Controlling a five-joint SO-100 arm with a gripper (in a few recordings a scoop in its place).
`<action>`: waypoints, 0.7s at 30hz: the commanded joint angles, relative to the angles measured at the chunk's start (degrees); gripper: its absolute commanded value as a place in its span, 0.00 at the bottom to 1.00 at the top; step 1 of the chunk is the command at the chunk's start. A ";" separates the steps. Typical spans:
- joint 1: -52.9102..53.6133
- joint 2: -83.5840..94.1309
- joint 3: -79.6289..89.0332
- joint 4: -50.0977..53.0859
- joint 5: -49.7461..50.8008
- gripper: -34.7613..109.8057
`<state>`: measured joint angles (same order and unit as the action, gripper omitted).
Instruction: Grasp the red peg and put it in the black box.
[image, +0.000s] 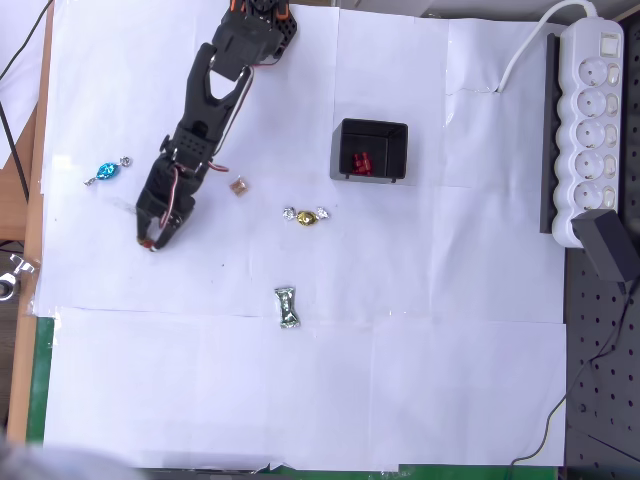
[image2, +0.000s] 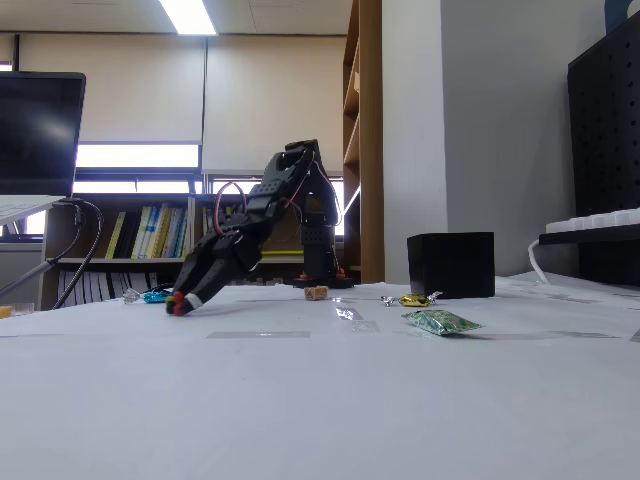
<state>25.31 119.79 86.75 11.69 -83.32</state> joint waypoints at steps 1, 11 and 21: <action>-0.70 -9.58 12.30 19.78 1.76 0.24; -8.09 -19.78 18.81 48.34 7.82 0.24; -20.13 -29.27 22.06 68.12 16.44 0.24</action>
<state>8.53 98.53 103.45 74.88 -68.64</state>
